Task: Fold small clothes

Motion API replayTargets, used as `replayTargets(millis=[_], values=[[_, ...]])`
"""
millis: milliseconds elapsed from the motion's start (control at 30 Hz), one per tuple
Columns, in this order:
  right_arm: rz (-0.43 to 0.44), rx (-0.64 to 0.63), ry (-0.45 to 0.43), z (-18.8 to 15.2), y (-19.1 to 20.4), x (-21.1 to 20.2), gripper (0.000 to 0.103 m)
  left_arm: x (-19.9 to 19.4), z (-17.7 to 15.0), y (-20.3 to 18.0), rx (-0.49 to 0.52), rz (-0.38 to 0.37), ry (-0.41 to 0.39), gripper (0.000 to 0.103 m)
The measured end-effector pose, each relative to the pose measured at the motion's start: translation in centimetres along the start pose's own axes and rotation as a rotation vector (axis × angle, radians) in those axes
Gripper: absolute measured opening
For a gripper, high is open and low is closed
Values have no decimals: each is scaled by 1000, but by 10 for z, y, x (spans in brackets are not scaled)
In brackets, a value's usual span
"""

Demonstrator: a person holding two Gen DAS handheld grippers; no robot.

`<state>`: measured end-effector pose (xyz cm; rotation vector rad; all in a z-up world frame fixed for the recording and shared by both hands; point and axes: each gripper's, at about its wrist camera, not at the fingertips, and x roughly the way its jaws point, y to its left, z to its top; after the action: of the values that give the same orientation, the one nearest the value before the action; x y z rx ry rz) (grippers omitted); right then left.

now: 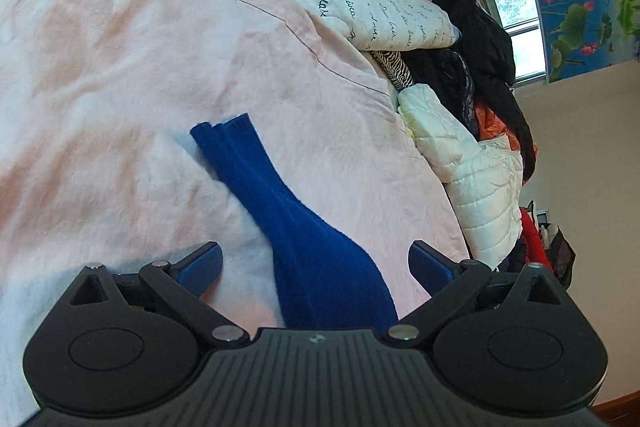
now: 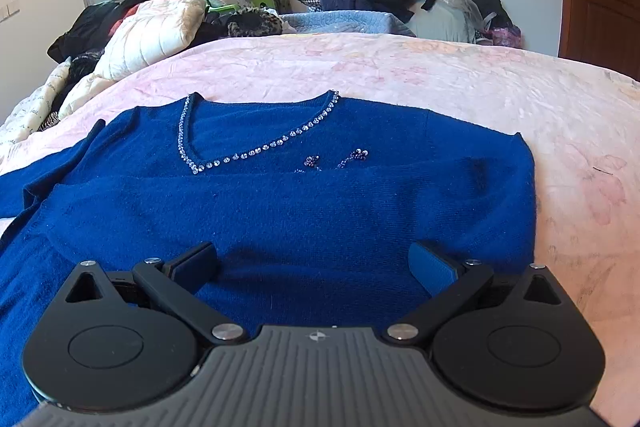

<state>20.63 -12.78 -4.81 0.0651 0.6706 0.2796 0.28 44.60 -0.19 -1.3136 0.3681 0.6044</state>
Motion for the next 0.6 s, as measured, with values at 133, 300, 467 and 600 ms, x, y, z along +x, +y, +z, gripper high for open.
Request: replayTargets(millis=[133, 300, 467, 600], values=[[0, 1, 0, 1, 0, 0, 100, 16, 13, 0, -29, -23, 6, 33], [7, 11, -5, 1, 0, 0, 100, 24, 11, -4, 18, 32, -1, 30], [17, 24, -9, 1, -3, -1, 100, 19, 1, -23, 159, 167, -77, 7], [25, 35, -14, 0, -4, -3, 100, 0, -30, -66, 366, 174, -188, 5]])
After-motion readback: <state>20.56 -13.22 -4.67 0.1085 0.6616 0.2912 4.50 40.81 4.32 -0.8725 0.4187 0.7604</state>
